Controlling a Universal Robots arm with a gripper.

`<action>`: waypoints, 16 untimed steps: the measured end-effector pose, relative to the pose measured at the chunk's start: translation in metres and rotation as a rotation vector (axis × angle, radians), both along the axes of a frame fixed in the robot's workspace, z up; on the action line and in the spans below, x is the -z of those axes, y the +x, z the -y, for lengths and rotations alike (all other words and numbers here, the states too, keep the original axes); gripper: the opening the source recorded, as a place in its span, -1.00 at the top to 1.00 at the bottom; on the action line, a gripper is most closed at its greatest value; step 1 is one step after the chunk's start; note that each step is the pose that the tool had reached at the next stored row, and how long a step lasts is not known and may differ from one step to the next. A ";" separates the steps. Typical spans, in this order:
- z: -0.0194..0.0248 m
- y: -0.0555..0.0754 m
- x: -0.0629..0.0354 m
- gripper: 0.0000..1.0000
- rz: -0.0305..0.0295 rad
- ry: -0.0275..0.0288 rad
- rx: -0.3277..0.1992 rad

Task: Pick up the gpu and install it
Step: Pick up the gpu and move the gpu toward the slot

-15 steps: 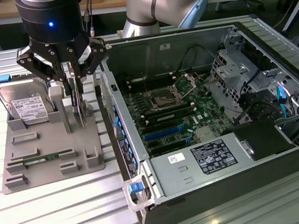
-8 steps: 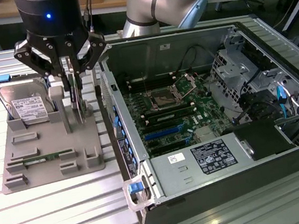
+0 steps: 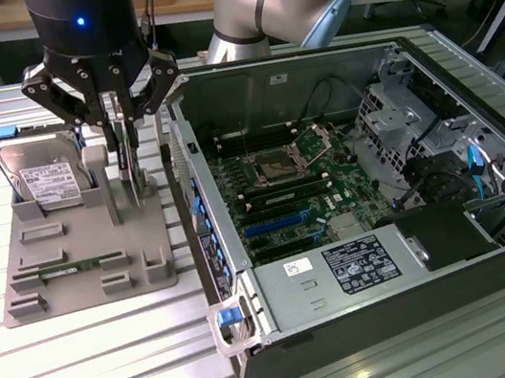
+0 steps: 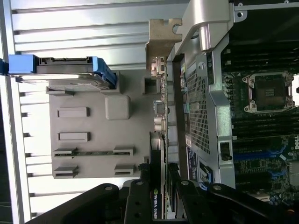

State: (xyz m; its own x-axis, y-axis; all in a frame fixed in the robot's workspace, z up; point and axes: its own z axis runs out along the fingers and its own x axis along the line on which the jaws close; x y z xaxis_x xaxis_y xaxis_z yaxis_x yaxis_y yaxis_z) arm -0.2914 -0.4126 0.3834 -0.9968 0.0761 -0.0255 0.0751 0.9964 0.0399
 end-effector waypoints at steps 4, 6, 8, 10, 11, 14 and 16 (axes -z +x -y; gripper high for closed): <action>0.0000 0.000 -0.0016 0.48 0.0000 0.0001 0.000; 0.0000 0.000 -0.0026 0.48 0.0001 0.0001 0.000; 0.0000 0.000 -0.0033 0.48 0.0000 0.0000 0.000; 0.0000 0.000 -0.0039 0.48 0.0000 0.0000 0.000; 0.0000 0.000 -0.0045 0.48 0.0000 0.0000 0.000; 0.0000 0.000 -0.0059 0.48 0.0001 0.0000 0.000; 0.0000 0.000 -0.0066 0.48 0.0000 0.0000 0.000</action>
State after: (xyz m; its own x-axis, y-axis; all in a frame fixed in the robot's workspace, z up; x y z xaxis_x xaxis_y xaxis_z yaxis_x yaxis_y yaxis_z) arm -0.2914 -0.4126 0.3900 -0.9968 0.0762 -0.0255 0.0751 0.9964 0.0399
